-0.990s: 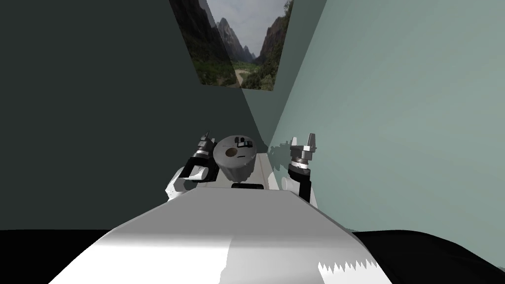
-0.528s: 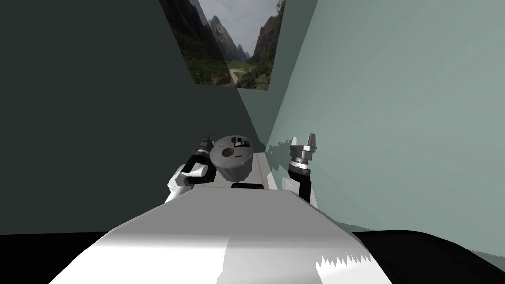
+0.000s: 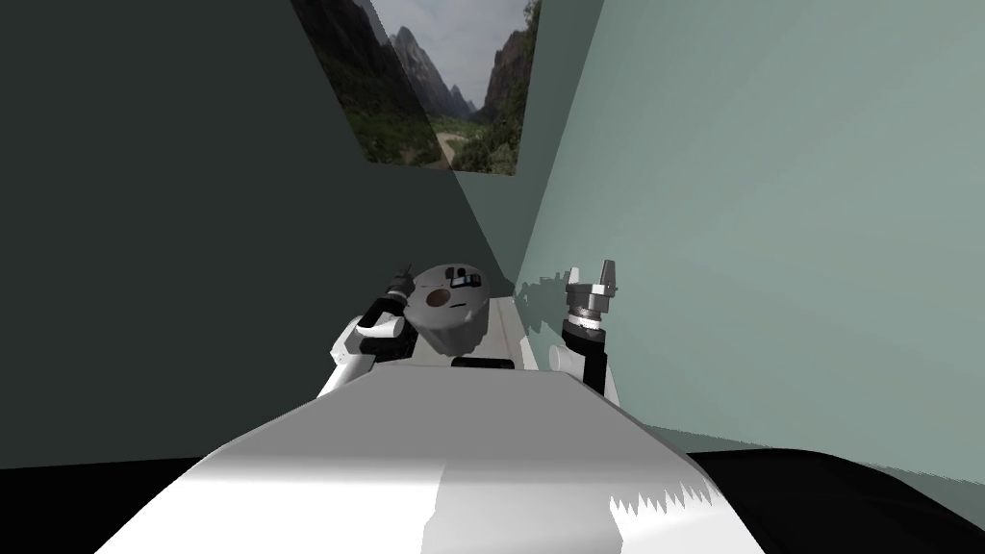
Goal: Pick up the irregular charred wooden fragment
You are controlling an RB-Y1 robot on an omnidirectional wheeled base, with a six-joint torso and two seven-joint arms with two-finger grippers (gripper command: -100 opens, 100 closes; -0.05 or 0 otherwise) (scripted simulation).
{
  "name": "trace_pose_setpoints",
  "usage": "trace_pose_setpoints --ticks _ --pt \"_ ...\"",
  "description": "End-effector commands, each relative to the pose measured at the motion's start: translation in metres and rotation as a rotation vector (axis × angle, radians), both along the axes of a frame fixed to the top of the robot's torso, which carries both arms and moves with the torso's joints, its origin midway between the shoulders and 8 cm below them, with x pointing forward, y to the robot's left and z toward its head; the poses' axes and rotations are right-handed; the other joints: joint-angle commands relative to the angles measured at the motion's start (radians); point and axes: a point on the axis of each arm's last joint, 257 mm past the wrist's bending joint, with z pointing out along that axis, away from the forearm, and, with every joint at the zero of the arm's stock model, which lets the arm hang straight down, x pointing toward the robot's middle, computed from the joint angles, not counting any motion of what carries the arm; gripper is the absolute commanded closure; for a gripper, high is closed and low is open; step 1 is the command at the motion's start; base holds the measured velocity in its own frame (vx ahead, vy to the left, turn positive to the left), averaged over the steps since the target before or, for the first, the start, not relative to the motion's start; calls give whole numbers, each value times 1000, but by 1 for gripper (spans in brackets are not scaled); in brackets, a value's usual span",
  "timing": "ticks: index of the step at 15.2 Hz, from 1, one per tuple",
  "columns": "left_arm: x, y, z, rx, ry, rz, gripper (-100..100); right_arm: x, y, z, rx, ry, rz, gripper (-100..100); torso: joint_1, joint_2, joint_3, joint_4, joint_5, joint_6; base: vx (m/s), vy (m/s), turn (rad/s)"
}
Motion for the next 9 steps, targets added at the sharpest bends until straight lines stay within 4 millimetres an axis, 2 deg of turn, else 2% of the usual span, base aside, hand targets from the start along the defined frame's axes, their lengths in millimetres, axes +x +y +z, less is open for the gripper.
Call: trace_pose_setpoints --ticks 1,4,7,8,9 --pt "3 8 -13 -8 44 18 -100 0 0 0 0 0 0 0 0 0 0 0 0 0 0 -55 -61" --pt "11 26 -39 -32 128 59 -100 0 0 0 0 0 0 0 -1 0 0 0 0 0 4 -64 -71" --pt "12 36 -59 -50 193 85 -100 0 0 0 0 0 0 0 -2 0 0 0 0 0 -1 -73 -66" --pt "12 36 -59 -50 193 85 -100 0 0 0 0 0 0 0 -2 0 0 0 0 0 1 -42 -22" --pt "13 44 -73 -68 238 105 -100 0 0 0 0 0 0 0 0 0 0 0 0 0 8 -44 -59"
